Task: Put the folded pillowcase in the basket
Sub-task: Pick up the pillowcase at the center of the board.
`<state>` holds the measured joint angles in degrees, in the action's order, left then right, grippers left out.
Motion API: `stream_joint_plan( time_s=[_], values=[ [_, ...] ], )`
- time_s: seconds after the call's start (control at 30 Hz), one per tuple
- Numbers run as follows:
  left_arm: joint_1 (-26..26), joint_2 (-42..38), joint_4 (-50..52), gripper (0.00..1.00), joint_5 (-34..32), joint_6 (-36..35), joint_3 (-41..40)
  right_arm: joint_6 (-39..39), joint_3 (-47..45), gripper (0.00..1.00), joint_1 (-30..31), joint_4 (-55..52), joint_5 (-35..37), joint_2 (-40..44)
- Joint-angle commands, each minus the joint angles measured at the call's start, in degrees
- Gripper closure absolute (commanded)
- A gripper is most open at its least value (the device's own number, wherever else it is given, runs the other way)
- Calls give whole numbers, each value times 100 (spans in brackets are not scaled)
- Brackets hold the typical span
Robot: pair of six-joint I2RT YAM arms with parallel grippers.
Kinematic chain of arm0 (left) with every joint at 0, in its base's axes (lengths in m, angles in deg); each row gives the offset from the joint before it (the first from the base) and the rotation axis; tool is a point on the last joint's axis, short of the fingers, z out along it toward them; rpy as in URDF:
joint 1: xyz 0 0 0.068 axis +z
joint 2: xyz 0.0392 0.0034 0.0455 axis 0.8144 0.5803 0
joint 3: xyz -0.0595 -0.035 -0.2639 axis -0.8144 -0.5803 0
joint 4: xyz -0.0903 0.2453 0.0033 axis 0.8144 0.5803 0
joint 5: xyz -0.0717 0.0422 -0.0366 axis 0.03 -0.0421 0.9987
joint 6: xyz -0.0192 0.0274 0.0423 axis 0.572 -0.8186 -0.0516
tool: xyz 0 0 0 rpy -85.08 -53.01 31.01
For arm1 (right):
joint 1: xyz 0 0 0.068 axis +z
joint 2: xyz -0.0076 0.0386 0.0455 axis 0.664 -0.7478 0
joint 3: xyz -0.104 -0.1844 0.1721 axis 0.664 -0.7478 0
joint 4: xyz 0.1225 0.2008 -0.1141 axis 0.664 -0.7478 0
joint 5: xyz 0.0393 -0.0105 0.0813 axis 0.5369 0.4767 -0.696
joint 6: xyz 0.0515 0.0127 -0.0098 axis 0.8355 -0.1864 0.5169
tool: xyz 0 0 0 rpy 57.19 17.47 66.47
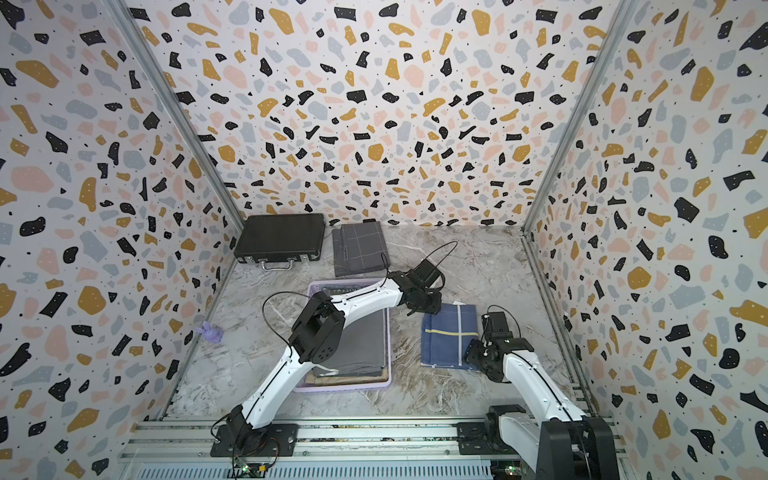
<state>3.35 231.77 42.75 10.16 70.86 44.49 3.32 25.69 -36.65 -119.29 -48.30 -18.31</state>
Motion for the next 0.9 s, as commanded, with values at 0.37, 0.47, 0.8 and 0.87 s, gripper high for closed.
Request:
stream_joint_plan(
  time_s=[0.37,0.47,0.8,0.87],
  values=[
    [-98,-394,167,100,86,-143,-288,319,-284,100,-29,207,-1073,519],
    [-177,-728,163,100,101,-213,-418,488,-369,100,-20,-33,-1383,1252],
    [-528,-2917,206,100,-700,-634,-1517,816,1072,100,38,-1114,-1957,2593],
    [-525,-3415,220,100,-1021,-653,-1881,985,1285,100,233,-898,-2175,2357]
  ],
)
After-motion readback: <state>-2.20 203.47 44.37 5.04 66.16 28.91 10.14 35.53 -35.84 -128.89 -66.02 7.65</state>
